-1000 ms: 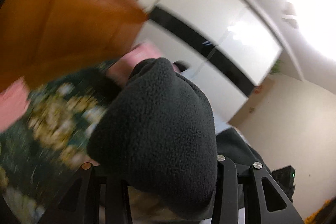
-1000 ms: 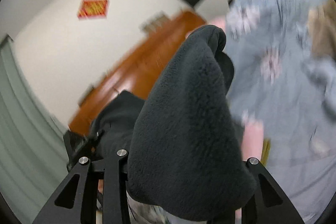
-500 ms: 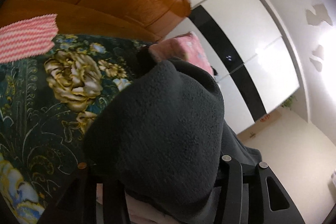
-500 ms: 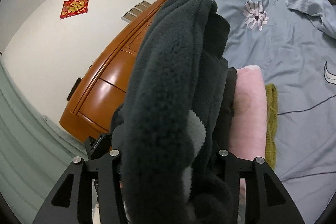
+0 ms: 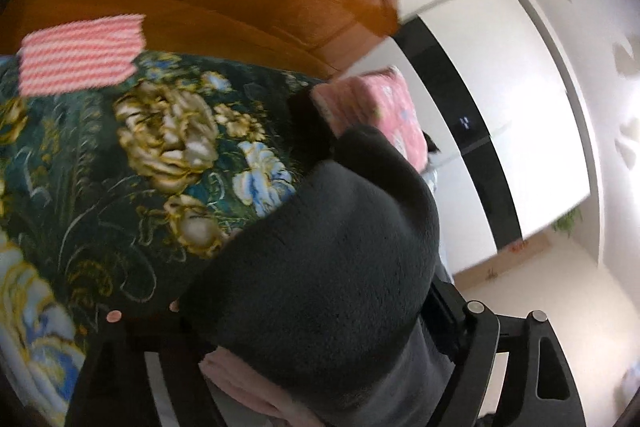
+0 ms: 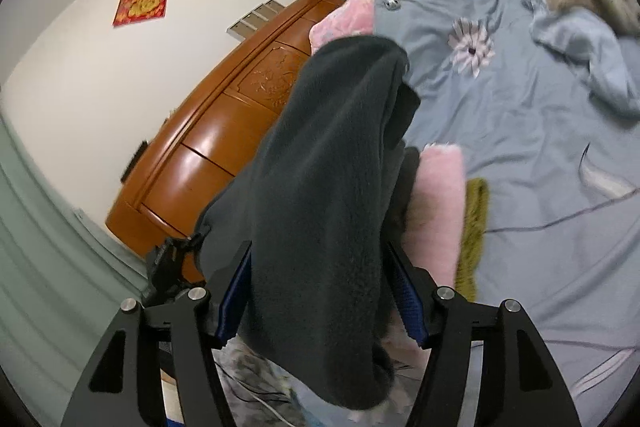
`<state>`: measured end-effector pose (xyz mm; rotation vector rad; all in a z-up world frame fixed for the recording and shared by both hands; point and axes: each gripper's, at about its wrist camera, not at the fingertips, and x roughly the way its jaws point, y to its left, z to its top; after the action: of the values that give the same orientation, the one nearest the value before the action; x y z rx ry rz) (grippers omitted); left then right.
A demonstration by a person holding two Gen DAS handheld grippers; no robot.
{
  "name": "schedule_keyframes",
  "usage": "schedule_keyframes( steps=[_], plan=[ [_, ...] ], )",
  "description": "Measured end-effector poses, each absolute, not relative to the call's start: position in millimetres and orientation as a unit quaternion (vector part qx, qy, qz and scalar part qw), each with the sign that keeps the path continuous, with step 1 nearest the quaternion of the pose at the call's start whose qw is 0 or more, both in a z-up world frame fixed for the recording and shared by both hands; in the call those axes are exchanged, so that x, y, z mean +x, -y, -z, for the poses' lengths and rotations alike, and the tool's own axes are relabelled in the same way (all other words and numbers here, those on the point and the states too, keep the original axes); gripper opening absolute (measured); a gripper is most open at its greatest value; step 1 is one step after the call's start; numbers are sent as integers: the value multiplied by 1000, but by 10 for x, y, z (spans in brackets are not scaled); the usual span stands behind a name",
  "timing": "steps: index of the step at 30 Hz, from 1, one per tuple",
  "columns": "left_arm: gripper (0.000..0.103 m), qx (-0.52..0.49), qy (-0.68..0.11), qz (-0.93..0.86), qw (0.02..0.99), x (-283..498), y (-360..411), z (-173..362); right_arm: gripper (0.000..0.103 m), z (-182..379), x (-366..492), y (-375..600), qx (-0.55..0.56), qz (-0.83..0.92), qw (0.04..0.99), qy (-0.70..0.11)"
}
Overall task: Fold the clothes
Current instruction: 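Lift the folded jacket with both grippers and carry it toward the clothes stack, then lower the folded jacket onto the clothes stack and open both grippers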
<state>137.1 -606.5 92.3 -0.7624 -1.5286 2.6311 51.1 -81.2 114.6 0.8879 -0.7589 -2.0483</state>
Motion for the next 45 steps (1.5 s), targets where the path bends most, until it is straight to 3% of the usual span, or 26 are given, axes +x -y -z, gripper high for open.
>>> schedule_keyframes(
  steps=[10, 12, 15, 17, 21, 27, 31, 36, 45],
  plan=[
    [85, -275, 396, -874, -64, 1376, 6051, -1270, 66, -1386, 392, 513, 335, 850, 339, 226],
    [87, -269, 423, -864, -39, 1353, 6148, -1235, 66, -1438, 376, 496, 331, 857, 333, 212],
    [97, -233, 583, -778, 28, 1446, 6501, -884, 66, -1521, 374, 448, 323, 866, 325, 199],
    [97, -205, 619, -758, 9, 1599, 6690, -798, 66, -1592, 367, 404, 316, 872, 320, 192],
    [97, -191, 498, -842, -86, 1851, 6680, -1209, 66, -1796, 354, 390, 299, 879, 323, 183],
    [98, -208, 254, -942, -65, 1668, 5752, -2075, 66, -2191, 386, 861, 280, 881, 362, 120],
    [98, -254, 140, -957, -22, 1429, 5066, -2112, 66, -2255, 458, 1240, 287, 875, 383, 68],
    [98, -308, 85, -947, -23, 1087, 4737, -1801, 66, -2081, 487, 1625, 312, 872, 377, -9],
    [99, -355, 114, -927, -52, 574, 4897, -1389, 68, -1832, 144, 1982, 341, 870, 351, -55]
  ],
)
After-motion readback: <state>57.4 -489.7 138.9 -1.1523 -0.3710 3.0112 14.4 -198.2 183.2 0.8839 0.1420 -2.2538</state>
